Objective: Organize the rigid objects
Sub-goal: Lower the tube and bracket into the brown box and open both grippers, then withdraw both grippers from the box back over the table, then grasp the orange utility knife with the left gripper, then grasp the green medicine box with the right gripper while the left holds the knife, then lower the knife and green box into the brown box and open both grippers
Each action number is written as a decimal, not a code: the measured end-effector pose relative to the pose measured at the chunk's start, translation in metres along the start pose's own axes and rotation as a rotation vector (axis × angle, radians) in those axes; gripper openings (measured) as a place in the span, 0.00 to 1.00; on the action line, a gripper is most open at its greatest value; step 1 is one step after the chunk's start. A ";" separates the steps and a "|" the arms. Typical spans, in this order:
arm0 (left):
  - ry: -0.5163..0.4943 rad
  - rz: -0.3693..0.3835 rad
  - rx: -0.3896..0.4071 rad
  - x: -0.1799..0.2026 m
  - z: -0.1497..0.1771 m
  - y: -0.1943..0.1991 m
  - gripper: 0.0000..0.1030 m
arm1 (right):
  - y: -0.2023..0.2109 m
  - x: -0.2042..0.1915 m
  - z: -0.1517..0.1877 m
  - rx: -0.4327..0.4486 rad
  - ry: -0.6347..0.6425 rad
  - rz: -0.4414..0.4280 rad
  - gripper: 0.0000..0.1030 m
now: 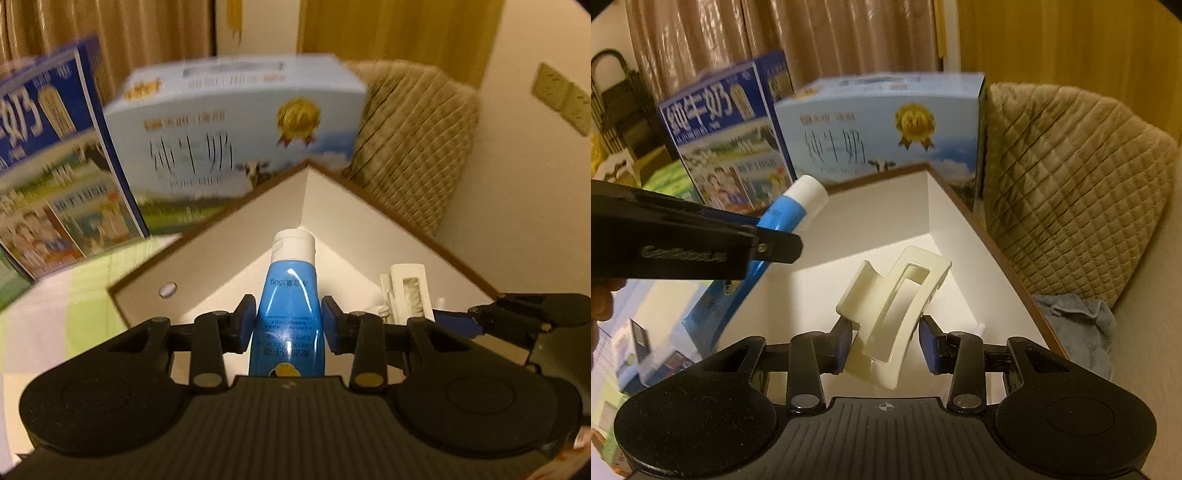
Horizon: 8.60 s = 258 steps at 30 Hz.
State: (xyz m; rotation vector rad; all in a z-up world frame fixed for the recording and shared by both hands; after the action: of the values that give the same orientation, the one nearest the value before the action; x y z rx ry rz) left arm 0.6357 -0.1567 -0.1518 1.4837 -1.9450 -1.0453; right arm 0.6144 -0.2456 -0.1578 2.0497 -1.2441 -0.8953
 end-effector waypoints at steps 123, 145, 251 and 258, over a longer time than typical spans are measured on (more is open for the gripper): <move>-0.398 0.144 -0.093 -0.118 0.426 0.181 0.40 | 0.105 -0.187 0.271 -0.030 -0.360 0.061 0.66; -0.242 0.071 -0.012 -0.142 0.413 0.222 0.30 | 0.092 -0.208 0.269 -0.057 -0.322 0.002 0.66; 0.057 0.153 -0.057 0.057 0.068 0.049 0.25 | 0.078 0.026 0.052 0.042 -0.163 -0.023 0.26; 0.040 0.143 -0.076 0.053 0.061 0.036 0.26 | 0.070 0.031 0.052 0.027 -0.163 -0.028 0.26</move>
State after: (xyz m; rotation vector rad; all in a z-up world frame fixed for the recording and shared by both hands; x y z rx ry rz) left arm 0.5532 -0.1854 -0.1633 1.2943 -1.9301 -1.0077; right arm 0.5481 -0.3081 -0.1442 2.0534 -1.3217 -1.0827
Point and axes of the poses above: each gripper's, at about its wrist camera, not at the fingertips, and y roughly against the way its jaws point, x to its right, z to its underside, the point moved 9 cm from there along -y, roughly the way its jaws point, and after that the axes turned 12 degrees about -y, right-handed, at the moved point
